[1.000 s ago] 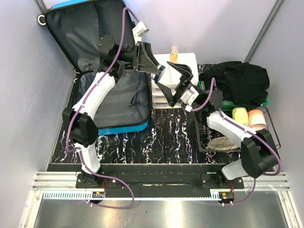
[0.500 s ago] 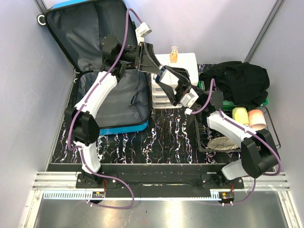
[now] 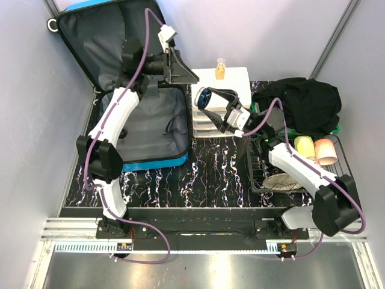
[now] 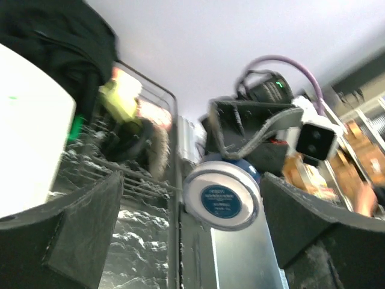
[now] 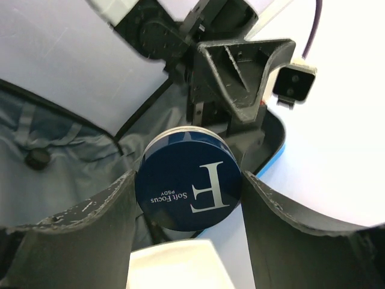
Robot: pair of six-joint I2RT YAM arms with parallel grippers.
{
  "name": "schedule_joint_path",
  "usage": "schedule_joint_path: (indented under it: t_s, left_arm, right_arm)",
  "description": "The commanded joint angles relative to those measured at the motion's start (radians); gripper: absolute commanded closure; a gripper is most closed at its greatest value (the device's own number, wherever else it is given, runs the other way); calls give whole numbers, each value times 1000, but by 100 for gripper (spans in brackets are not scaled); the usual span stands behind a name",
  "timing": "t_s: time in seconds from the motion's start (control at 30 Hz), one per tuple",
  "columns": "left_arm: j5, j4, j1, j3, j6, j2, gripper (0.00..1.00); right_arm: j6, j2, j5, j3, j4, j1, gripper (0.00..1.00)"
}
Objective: Open, take out, and arrange the luggage
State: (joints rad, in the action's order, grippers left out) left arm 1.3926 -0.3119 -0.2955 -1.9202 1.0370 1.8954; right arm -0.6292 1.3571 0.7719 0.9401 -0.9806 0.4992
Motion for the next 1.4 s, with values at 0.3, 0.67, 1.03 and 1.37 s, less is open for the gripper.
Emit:
schedule_joint_path:
  t_s: [0.3,0.67,1.03,1.37]
  left_arm:
    - [-644,717,160,7,-966,-217,1]
    - [-645,712,162,122,-1046,-280,1]
    - [-705,674,167,207,-1025,-302,1]
    - [-705,640,205,228,-959,-297,1]
  right_arm:
    - [59,46,-77,466,1096,-57,52]
    - [-33,338,-121,880,1488,-83,53]
    - [-104,580,-174,1176,1671,-74,53]
    - [-178,780,-269,1442,1804,-56,52]
